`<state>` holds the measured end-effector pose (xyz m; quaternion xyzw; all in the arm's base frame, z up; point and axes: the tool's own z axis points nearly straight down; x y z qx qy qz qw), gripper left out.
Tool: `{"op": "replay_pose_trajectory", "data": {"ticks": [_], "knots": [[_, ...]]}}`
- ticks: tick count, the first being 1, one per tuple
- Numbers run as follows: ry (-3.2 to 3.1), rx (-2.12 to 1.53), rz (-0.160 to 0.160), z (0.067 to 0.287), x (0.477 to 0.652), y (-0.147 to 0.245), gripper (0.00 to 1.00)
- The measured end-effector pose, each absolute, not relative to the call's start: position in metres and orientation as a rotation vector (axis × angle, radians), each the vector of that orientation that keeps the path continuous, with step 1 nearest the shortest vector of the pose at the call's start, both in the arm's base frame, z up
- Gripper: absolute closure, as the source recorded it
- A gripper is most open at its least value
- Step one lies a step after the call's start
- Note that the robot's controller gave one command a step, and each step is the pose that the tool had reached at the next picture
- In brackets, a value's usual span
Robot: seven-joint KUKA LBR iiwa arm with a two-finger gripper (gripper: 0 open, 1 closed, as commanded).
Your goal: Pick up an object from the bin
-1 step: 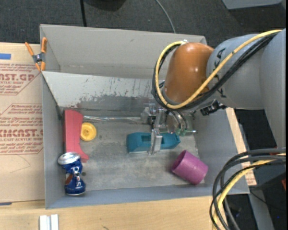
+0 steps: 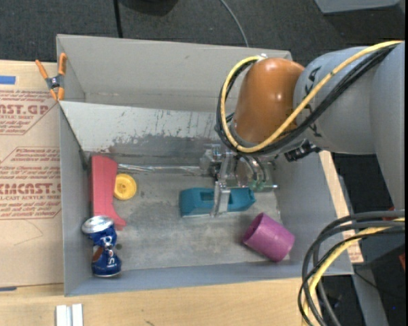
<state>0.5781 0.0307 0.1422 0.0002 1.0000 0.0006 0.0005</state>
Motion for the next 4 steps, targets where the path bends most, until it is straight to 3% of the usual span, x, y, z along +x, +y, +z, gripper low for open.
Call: {"op": "replay_pose_trajectory", "data": {"ticks": [1,2,3,4], "knots": [[3.134,0.018,0.004,0.105,0.58,0.027,0.0],[3.143,0.025,0.005,0.07,0.588,0.03,1.0],[3.143,0.026,0.005,0.069,0.588,0.03,1.0],[3.145,0.092,0.006,0.174,0.592,0.027,1.0]]}}
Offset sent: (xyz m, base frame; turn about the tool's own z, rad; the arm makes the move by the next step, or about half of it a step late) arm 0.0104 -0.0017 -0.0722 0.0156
